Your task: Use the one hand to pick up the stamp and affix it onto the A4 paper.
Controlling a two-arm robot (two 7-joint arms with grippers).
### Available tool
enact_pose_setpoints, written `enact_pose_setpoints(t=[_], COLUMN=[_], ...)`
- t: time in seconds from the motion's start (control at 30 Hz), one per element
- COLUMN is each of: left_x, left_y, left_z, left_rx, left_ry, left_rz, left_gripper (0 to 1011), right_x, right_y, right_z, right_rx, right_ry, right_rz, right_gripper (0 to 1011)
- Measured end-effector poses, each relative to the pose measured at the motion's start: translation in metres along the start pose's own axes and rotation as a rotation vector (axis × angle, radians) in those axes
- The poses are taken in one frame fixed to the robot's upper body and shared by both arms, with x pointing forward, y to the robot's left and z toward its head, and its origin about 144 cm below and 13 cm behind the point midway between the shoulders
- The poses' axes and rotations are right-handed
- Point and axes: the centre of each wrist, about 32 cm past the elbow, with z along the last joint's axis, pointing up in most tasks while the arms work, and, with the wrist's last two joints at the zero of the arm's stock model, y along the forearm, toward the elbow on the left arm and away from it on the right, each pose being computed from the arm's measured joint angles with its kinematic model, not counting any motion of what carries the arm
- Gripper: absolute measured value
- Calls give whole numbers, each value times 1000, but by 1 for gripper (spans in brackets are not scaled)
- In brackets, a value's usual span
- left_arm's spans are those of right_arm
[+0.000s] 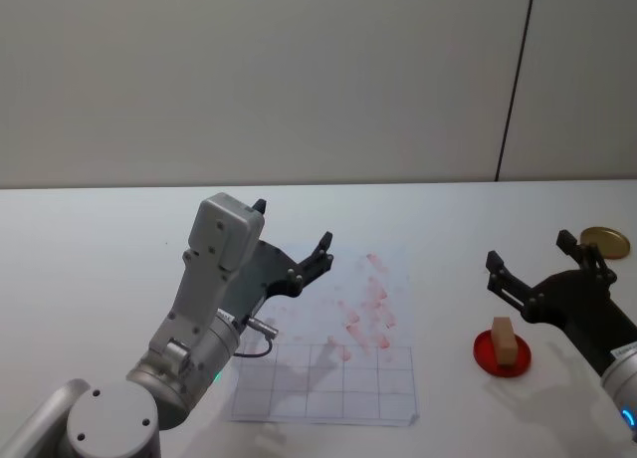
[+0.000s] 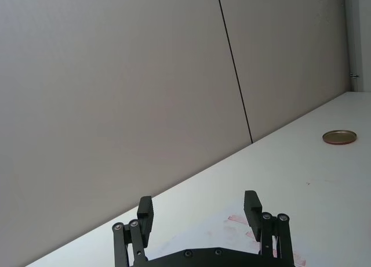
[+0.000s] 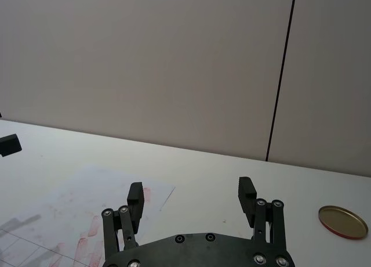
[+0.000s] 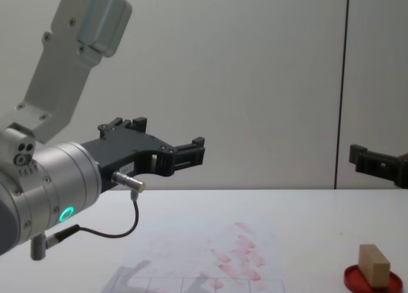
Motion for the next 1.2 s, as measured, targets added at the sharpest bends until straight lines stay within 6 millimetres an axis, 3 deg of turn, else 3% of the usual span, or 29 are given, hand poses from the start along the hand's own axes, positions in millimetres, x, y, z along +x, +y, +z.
enact_pose_setpoints(t=[1.2], left_x=[0], left_y=[0], left_z=[0], left_rx=[0], left_ry=[0], left_rz=[0], left_gripper=[993], right_x=[0], right_y=[0], right_z=[0], right_rx=[0], right_ry=[0], right_rz=[0], right_gripper=[1001])
